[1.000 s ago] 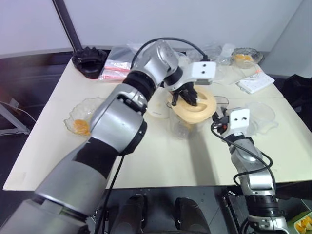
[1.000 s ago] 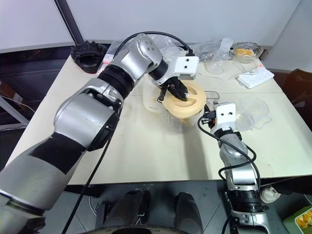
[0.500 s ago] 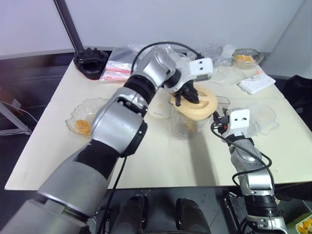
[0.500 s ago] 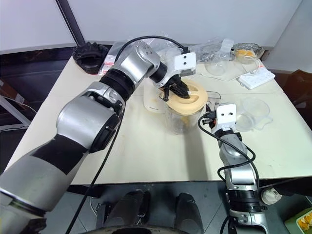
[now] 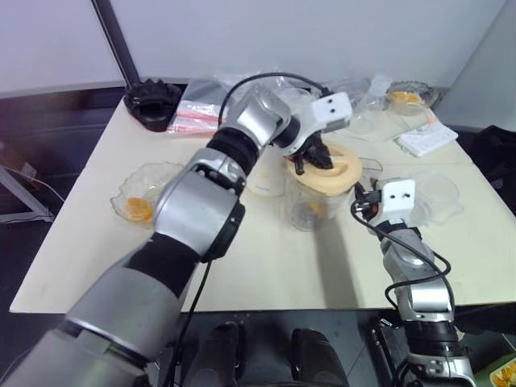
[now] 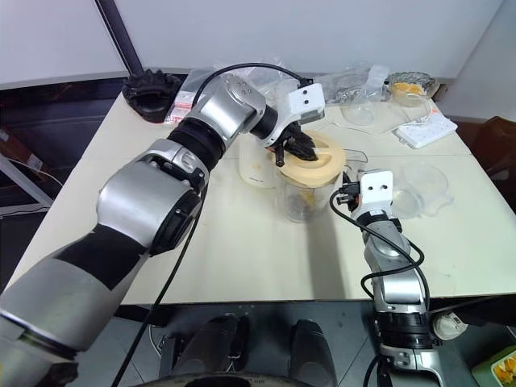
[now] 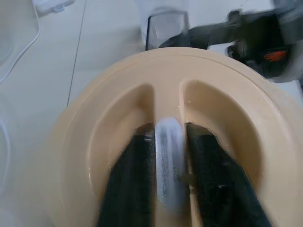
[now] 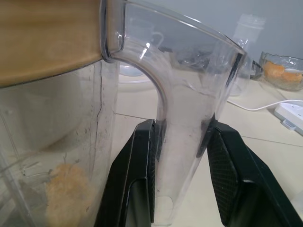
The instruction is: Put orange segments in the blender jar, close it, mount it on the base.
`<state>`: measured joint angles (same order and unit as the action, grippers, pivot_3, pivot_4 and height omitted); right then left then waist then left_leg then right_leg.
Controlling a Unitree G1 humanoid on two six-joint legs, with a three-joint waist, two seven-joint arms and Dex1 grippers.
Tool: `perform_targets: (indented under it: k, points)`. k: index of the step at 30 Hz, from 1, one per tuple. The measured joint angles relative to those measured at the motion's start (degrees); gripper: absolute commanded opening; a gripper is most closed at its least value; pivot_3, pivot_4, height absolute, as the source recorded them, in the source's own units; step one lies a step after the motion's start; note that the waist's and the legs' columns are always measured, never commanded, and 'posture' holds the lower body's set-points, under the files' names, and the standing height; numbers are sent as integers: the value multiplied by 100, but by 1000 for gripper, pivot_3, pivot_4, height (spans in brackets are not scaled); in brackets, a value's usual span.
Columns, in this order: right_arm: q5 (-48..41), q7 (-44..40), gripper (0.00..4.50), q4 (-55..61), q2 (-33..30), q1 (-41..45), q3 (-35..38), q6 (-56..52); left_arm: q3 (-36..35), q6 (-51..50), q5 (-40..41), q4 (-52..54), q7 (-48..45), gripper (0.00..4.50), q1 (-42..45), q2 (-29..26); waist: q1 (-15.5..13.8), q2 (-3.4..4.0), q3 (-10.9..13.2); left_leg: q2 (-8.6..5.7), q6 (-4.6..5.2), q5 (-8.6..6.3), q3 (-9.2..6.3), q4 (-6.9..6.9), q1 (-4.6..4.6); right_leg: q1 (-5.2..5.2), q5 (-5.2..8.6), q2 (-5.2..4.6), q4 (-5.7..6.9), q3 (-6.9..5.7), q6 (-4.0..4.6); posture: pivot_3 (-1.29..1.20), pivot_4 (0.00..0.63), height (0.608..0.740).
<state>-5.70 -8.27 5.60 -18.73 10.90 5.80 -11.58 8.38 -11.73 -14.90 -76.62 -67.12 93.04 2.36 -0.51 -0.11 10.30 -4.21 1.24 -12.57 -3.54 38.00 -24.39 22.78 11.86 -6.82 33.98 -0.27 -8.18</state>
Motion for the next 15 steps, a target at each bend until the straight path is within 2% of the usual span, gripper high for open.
perform_targets:
  k: [6,11,15]
  points:
    - [-7,-238,979,96,-87,45,-58,112,-587,-142,515,-151,-141,2602,360,-217,-9,-2,15,-5,18,12,11,-43,-20,66,-11,4,24,-1,-25,0,150,740]
    - [-16,-463,979,98,-222,109,-100,94,-1043,-122,1050,69,-452,2602,1183,-462,17,-13,23,-6,17,12,23,-87,-10,70,-9,3,13,1,-24,0,150,740]
    - [-30,-578,979,137,-271,89,-83,28,-1151,-128,1195,159,-518,2602,1295,-670,25,-9,22,-4,18,12,19,-95,-3,70,-4,6,19,1,-22,0,150,740]
